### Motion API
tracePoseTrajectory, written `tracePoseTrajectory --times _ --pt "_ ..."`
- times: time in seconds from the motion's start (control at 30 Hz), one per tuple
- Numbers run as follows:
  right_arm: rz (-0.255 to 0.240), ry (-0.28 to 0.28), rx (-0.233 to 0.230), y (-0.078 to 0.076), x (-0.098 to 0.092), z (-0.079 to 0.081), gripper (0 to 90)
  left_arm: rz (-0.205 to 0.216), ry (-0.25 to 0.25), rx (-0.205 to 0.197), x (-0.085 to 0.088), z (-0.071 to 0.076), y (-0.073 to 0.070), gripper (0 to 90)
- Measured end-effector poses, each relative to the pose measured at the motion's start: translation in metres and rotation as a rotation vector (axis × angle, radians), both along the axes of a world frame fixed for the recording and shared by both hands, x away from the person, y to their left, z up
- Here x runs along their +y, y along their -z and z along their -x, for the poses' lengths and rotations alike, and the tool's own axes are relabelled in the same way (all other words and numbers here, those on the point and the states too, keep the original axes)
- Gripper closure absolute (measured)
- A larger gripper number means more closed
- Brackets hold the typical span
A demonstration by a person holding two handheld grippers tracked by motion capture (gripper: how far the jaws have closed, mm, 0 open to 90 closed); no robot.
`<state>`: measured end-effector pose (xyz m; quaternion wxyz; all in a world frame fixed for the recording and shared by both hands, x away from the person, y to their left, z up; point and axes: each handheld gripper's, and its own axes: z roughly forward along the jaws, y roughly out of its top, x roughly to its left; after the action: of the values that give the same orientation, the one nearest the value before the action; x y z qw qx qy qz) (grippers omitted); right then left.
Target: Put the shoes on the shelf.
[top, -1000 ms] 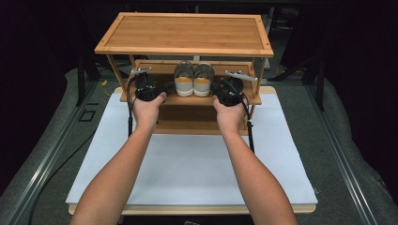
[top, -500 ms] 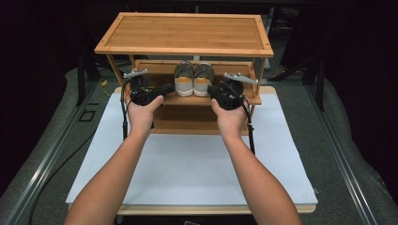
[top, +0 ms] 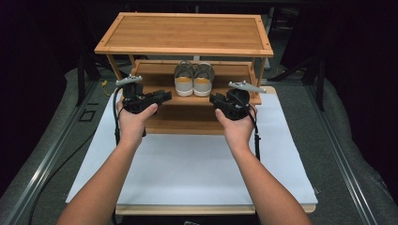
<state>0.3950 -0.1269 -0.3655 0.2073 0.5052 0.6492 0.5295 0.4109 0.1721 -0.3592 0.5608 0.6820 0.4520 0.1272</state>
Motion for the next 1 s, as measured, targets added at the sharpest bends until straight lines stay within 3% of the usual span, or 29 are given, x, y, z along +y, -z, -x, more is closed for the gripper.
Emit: tracePoseTrajectory --times 0.2,0.37,0.5,0.57,0.77,1.0 --pt "0.026 0.014 0.0 0.001 -0.012 0.02 65.8 -0.04 0.035 -0.017 0.006 0.018 0.001 57.8" --pt "0.012 0.019 -0.006 0.001 -0.023 0.036 62.6 -0.04 0.054 -0.032 0.012 0.034 0.004 56.1" --pt "0.036 0.018 -0.015 0.006 -0.027 0.051 60.7 -0.049 0.064 -0.034 0.014 0.046 0.012 55.0" --pt "0.075 0.016 -0.01 0.014 -0.025 0.057 60.3 -0.046 0.075 -0.032 0.015 0.052 0.017 54.0" --pt "0.115 0.008 -0.008 0.043 -0.023 0.076 60.4 -0.086 0.076 -0.007 0.019 0.064 0.042 53.3" --pt "0.1 0.017 0.022 0.071 -0.031 0.092 61.1 -0.078 0.035 -0.009 0.032 0.081 0.071 53.8"
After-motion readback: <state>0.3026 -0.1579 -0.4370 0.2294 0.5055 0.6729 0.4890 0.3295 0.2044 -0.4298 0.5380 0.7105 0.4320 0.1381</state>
